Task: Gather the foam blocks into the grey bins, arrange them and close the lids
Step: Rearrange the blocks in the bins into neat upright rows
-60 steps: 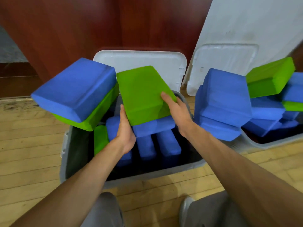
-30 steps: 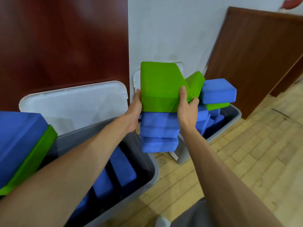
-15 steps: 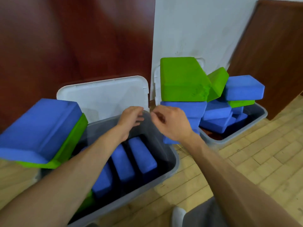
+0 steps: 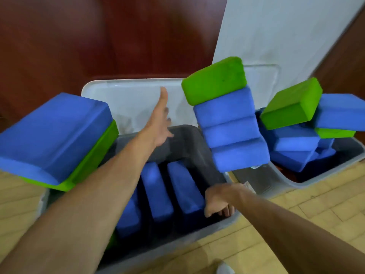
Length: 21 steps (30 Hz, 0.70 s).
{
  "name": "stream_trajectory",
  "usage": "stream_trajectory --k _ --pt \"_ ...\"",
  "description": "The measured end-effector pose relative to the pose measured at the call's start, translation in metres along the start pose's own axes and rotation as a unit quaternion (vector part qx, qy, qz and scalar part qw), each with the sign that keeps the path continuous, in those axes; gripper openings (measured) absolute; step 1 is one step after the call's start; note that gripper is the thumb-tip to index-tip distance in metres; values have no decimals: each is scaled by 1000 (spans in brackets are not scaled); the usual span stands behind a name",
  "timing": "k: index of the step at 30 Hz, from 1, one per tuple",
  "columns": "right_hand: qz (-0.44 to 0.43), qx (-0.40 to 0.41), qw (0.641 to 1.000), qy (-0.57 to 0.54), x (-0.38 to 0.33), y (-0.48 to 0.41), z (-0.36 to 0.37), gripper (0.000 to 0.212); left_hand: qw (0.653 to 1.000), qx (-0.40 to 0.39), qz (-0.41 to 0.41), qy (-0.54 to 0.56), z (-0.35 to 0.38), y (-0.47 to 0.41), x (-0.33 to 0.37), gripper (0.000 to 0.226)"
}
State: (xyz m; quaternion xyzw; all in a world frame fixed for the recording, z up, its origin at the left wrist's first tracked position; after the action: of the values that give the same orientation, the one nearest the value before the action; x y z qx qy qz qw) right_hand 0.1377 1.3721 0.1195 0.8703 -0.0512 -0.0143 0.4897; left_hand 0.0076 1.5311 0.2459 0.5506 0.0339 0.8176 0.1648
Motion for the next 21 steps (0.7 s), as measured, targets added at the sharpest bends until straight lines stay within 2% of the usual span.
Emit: stream_trajectory --k 2,3,5,7,9,13,15,16,17,18,20,21 --pt "18 -75 996 -49 16 2 6 28 997 -28 57 -41 38 -22 28 46" --pt "21 -68 993 -97 24 -1 4 29 994 12 88 -67 40 -32 34 30" --pt "17 7 984 -178 40 -9 -12 27 979 92 137 -117 24 -43 32 19" --pt "24 83 967 -239 57 -11 -27 28 972 118 127 -159 14 -49 16 24" --pt "37 118 941 -316 71 -8 -33 33 953 142 137 -230 10 -50 9 38" --pt "68 111 908 -399 89 0 -25 57 907 175 218 -316 11 -40 22 60" --pt "83 125 898 -413 100 7 -22 69 900 196 212 -326 6 -34 20 64" --pt "88 158 888 -423 105 11 -27 74 893 217 208 -335 3 -28 18 65" --pt "93 208 862 -453 110 16 -35 80 883 241 209 -345 0 -22 16 64" --pt "92 270 817 -502 117 22 -44 88 874 260 218 -347 -2 -15 14 64" --pt "78 384 689 -610 129 37 -62 109 874 271 232 -330 0 -10 16 69" --pt "70 415 643 -640 132 43 -69 117 880 262 232 -320 2 -13 18 77"
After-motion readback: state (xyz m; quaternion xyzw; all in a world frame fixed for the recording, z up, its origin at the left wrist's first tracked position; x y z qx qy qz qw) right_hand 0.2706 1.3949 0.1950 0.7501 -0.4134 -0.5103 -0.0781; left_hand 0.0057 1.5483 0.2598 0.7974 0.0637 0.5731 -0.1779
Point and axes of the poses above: each hand's wrist, its own y-axis away from the middle knuckle, its own z-axis out of the palm, x = y × z, the point moved 9 cm from there along -y, towards the middle knuckle, and after that the axes turned 3 degrees about z, right-handed, at the moved point
